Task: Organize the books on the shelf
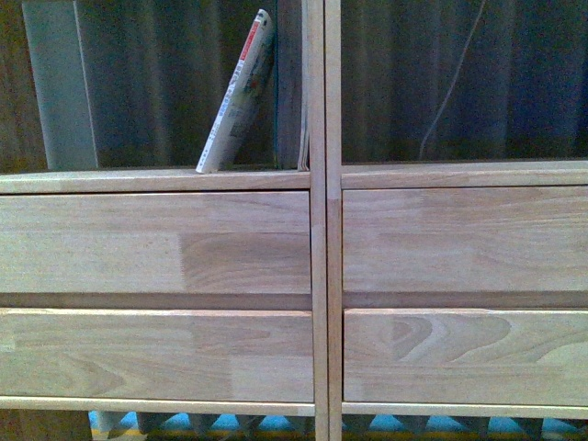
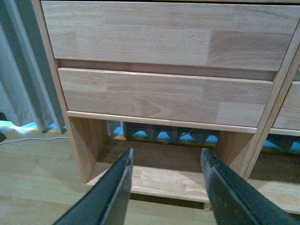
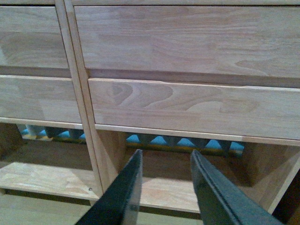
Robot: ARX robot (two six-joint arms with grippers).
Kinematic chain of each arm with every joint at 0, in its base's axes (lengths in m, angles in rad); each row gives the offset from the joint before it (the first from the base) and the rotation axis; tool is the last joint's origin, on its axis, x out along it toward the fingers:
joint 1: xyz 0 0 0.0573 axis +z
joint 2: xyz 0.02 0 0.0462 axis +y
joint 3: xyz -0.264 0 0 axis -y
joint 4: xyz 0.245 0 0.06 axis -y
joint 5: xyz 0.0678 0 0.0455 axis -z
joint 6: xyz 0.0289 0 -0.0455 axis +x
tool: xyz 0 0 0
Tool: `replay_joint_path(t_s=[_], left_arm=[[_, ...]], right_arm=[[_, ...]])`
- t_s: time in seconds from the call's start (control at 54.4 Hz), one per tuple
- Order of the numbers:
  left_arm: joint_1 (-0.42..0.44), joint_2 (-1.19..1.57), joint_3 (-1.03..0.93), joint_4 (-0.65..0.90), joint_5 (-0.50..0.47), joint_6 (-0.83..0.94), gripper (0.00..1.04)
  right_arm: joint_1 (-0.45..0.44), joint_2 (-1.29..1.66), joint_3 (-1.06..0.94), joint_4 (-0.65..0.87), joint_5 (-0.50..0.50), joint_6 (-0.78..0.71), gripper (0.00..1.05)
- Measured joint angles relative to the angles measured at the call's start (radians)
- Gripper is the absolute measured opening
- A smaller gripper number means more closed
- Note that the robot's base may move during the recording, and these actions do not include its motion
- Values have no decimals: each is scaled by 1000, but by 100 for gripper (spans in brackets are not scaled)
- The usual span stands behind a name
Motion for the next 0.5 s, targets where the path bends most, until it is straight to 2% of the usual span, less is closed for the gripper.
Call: replay_joint_path(t_s=[0.184, 0.257, 0.312, 0.496], left_arm=[[0, 0, 0, 0, 0, 0, 88], [0, 0, 0, 0, 0, 1, 99], [0, 0, 0, 0, 0, 0, 97], [0, 0, 0, 0, 0, 0, 97]], right_arm=[[0, 0, 0, 0, 0, 0, 82], [0, 0, 0, 0, 0, 0, 93], [0, 0, 0, 0, 0, 0, 99], [0, 0, 0, 0, 0, 0, 98]])
